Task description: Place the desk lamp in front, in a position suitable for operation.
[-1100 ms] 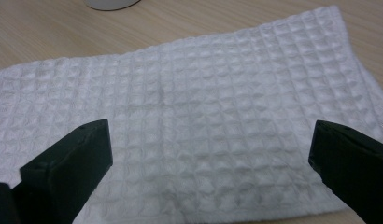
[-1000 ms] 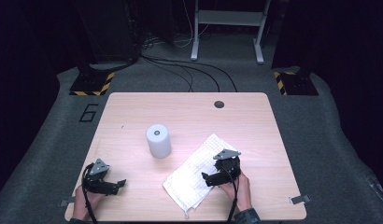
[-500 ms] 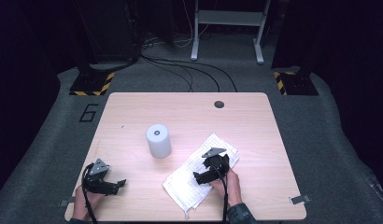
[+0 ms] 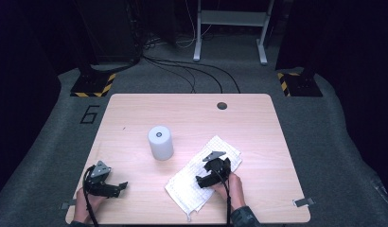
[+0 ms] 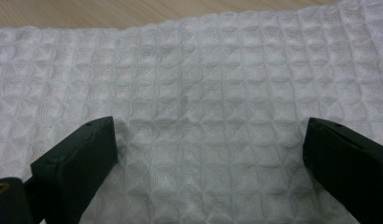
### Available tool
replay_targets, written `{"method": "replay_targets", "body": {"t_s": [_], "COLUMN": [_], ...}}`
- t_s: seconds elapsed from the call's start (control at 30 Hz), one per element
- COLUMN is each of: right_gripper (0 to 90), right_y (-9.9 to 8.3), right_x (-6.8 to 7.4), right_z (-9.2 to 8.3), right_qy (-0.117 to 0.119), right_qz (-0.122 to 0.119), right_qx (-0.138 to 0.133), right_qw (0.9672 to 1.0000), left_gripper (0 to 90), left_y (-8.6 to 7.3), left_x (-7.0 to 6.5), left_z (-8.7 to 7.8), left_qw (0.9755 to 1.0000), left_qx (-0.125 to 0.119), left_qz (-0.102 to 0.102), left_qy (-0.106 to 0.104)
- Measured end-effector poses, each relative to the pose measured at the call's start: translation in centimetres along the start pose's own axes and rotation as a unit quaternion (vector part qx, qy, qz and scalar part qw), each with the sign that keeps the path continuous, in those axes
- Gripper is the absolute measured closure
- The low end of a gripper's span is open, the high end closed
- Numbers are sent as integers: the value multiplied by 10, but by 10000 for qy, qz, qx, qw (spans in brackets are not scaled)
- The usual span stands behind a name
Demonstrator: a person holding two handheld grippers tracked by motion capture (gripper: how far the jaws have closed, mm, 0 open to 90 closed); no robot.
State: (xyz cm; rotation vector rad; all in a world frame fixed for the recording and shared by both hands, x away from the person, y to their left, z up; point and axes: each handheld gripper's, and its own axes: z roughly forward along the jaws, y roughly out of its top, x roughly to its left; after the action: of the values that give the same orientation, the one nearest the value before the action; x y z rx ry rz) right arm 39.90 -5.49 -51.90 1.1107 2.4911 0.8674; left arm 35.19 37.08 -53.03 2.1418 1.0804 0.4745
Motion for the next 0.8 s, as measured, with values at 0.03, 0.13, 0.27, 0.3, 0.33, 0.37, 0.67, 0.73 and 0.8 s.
{"method": "replay_targets", "body": {"t_s": [0.03,0.13,0.27,0.3,0.33,0.37,0.67,0.73,0.8], "right_gripper": [38,81,230,230,310,310,674,702,754], "right_y": [0,0,-1,-1,-2,-2,-3,-3,-4], "right_x": [0,0,-1,-1,-1,-1,0,1,2], "right_z": [0,-1,-6,-6,-7,-7,-11,-11,-12], "right_qy": [0,-3,-26,-26,-44,-44,45,62,71], "right_qz": [0,16,105,105,97,97,57,56,41], "right_qx": [0,-15,-109,-109,-167,-167,-304,-320,-315], "right_qw": [10000,10000,9999,9999,9998,9998,9995,9995,9995], "left_gripper": [23,23,25,25,27,27,32,33,34], "left_y": [0,0,0,0,0,0,0,0,0], "left_x": [0,0,0,0,0,0,0,0,0], "left_z": [0,0,0,0,0,0,0,0,0], "left_qw": [10000,10000,10000,10000,10000,10000,10000,10000,10000], "left_qx": [0,0,-20,-38,-23,-23,-49,-49,-45], "left_qz": [0,2,-3,6,20,20,-4,-2,-3], "left_qy": [0,-2,16,30,27,27,35,35,34]}}
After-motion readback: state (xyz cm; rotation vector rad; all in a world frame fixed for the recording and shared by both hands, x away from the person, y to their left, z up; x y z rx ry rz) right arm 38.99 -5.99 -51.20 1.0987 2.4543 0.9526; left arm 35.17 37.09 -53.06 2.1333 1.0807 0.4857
